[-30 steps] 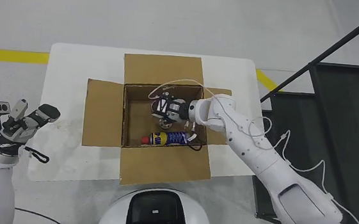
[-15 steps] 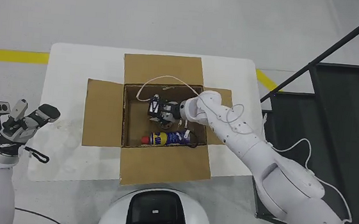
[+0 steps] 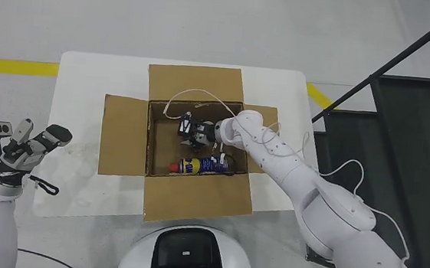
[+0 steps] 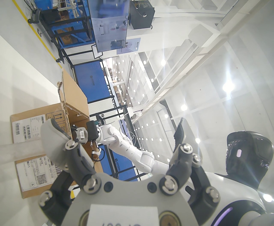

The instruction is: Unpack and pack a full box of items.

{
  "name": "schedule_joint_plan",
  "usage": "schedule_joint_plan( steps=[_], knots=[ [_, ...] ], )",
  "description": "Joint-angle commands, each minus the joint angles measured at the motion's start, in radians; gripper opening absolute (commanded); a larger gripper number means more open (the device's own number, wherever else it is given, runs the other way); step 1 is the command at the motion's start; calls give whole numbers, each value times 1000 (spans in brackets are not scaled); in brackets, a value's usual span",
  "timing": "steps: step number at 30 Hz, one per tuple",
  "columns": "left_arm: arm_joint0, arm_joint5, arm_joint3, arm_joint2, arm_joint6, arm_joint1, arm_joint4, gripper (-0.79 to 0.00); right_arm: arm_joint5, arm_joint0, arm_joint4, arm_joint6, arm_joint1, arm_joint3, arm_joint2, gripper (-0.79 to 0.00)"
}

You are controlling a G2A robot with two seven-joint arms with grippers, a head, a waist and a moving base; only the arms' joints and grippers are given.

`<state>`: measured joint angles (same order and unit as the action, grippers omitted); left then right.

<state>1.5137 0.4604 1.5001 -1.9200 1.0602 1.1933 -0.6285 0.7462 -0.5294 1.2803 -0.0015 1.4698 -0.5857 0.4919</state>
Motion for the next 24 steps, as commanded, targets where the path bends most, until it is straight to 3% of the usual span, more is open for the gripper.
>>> schedule_joint_plan(
  steps=[1,8,14,18,24],
  knots=[
    [0,0,0,0,0,0,0,0,1,2,7,-16,4,8,0,0],
    [0,0,0,0,0,0,0,0,1,-2,50,-78,-13,-35,21,0],
    [0,0,0,0,0,0,0,0,47,-53,75,-91,-85,-231,105,0],
    [0,0,0,0,0,0,0,0,82,-158,114,41,-163,-488,208,0],
    [0,0,0,0,0,0,0,0,140,-435,40,330,-275,-949,449,0]
  ],
)
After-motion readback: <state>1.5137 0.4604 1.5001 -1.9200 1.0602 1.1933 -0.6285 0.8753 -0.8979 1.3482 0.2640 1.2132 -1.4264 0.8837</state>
